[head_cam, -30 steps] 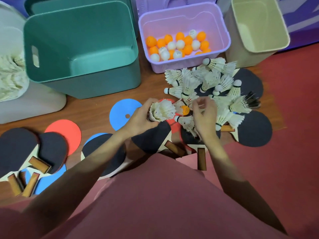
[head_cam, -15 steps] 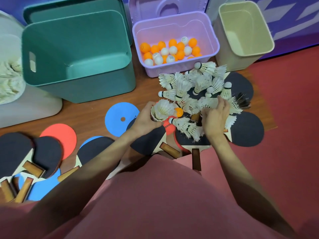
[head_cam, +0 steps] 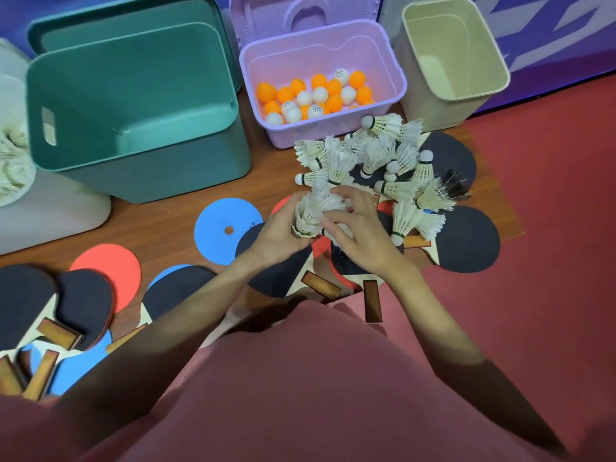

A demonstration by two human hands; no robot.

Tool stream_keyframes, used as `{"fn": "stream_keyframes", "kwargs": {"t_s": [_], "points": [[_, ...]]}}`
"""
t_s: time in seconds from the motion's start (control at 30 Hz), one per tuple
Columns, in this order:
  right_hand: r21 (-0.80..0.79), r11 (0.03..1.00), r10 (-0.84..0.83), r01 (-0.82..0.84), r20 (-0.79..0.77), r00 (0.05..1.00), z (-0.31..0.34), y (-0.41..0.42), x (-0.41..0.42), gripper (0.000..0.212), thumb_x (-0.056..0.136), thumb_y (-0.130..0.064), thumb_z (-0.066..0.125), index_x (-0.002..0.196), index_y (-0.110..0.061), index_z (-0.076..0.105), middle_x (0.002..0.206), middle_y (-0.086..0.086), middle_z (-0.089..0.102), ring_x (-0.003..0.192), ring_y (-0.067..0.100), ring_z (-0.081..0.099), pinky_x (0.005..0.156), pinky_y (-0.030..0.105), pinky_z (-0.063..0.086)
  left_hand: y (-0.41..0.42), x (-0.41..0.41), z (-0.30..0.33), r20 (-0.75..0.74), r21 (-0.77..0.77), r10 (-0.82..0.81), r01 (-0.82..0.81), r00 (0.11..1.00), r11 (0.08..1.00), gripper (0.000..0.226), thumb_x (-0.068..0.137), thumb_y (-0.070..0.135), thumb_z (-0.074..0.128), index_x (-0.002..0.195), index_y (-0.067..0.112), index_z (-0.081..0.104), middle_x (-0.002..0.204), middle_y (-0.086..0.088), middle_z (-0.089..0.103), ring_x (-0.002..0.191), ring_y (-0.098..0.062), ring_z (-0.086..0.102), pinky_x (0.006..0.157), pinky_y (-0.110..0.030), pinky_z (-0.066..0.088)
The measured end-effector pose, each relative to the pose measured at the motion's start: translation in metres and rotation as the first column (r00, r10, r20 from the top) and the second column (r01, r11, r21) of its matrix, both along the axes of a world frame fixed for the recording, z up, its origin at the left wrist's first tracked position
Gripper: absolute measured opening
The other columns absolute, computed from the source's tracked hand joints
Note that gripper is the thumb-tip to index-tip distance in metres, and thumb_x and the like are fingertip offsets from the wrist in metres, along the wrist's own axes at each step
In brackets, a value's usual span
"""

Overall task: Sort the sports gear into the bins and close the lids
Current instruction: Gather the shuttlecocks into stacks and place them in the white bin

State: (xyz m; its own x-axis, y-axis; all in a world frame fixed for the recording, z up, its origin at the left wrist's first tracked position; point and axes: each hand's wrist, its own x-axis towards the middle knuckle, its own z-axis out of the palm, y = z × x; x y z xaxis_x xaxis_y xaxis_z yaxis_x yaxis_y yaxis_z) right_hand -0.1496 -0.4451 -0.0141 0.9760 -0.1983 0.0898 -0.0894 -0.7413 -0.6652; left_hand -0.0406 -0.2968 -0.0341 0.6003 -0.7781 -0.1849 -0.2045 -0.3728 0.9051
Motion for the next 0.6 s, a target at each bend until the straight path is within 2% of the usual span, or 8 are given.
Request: {"fn": "stream_keyframes", "kwargs": {"t_s": [0.07, 0.17, 0.23, 0.37, 0.47, 0.53, 0.6], "points": [[0.096, 0.995, 0.008, -0.007, -0.019, 1.0, 0.004, -0.001, -0.003, 0.031, 0.094, -0.037, 0.048, 0.107, -0.019, 0.071, 0.136, 0.005, 0.044, 0.128, 0.02, 0.033, 0.108, 0.025, 0.025, 0.004, -0.001, 0.0, -0.006, -0.019, 0.003, -0.003, 1.0, 1.0, 0.068, 0.072, 0.002, 0.075, 0.126, 0.028, 0.043, 0.117, 0.001, 0.061, 0.108, -0.012, 0.058, 0.092, -0.027, 0.047], [0.112, 0.993, 0.031, -0.032, 0.01, 0.999, 0.003, -0.005, -0.008, 0.029, 0.095, -0.035, 0.049, 0.11, -0.024, 0.07, 0.136, 0.002, 0.045, 0.127, 0.019, 0.036, 0.108, 0.034, 0.03, 0.009, -0.003, -0.001, -0.016, -0.006, 0.018, -0.018, 1.0, 1.0, 0.067, 0.072, 0.001, 0.077, 0.125, 0.028, 0.046, 0.111, 0.013, 0.06, 0.103, 0.0, 0.058, 0.089, -0.019, 0.047], [0.12, 0.992, 0.042, -0.043, 0.012, 0.999, -0.001, -0.004, -0.012, 0.028, 0.095, -0.034, 0.049, 0.109, -0.023, 0.071, 0.136, 0.003, 0.045, 0.126, 0.019, 0.037, 0.107, 0.038, 0.033, 0.011, -0.003, -0.002, -0.011, 0.0, 0.006, -0.006, 1.0, 1.0, 0.066, 0.072, 0.003, 0.078, 0.126, 0.025, 0.046, 0.11, 0.015, 0.06, 0.1, 0.005, 0.057, 0.088, -0.014, 0.045], [0.28, 0.96, -0.008, 0.0, 0.029, 1.0, -0.001, 0.006, -0.015, 0.023, 0.096, -0.023, 0.054, 0.112, -0.019, 0.069, 0.138, 0.003, 0.042, 0.124, 0.012, 0.043, 0.106, 0.026, 0.035, 0.014, -0.008, -0.005, -0.024, -0.004, -0.006, 0.006, 1.0, 1.0, 0.067, 0.072, 0.004, 0.079, 0.13, 0.015, 0.046, 0.114, 0.004, 0.063, 0.104, -0.006, 0.059, 0.09, -0.018, 0.046], [0.351, 0.901, -0.3, 0.254, 0.083, 0.95, -0.001, 0.008, -0.018, 0.022, 0.096, -0.017, 0.052, 0.114, -0.014, 0.066, 0.132, 0.0, 0.046, 0.12, 0.009, 0.047, 0.099, 0.026, 0.042, 0.018, -0.01, -0.005, -0.053, 0.016, 0.078, -0.077, 0.996, 0.997, 0.069, 0.072, 0.004, 0.08, 0.131, 0.015, 0.045, 0.111, 0.011, 0.059, 0.102, -0.001, 0.056, 0.086, -0.009, 0.044], [0.361, 0.798, -0.548, 0.483, 0.098, 0.831, -0.002, 0.006, -0.023, 0.021, 0.094, -0.012, 0.052, 0.11, -0.01, 0.064, 0.12, 0.004, 0.053, 0.109, 0.006, 0.053, 0.088, 0.022, 0.044, 0.023, -0.011, -0.007, -0.068, 0.032, 0.141, -0.139, 0.988, 0.99, 0.067, 0.072, 0.002, 0.079, 0.129, 0.014, 0.046, 0.108, 0.013, 0.057, 0.103, -0.003, 0.054, 0.083, -0.005, 0.042], [0.374, 0.64, -0.732, 0.671, 0.034, 0.68, -0.003, 0.003, -0.029, 0.017, 0.089, -0.008, 0.053, 0.103, -0.005, 0.062, 0.108, 0.01, 0.058, 0.084, -0.005, 0.054, 0.073, 0.012, 0.042, 0.029, -0.011, -0.01, -0.069, 0.043, 0.179, -0.176, 0.981, 0.983, 0.065, 0.072, 0.001, 0.079, 0.127, 0.012, 0.046, 0.106, 0.014, 0.056, 0.101, -0.003, 0.054, 0.081, -0.004, 0.041]]}}
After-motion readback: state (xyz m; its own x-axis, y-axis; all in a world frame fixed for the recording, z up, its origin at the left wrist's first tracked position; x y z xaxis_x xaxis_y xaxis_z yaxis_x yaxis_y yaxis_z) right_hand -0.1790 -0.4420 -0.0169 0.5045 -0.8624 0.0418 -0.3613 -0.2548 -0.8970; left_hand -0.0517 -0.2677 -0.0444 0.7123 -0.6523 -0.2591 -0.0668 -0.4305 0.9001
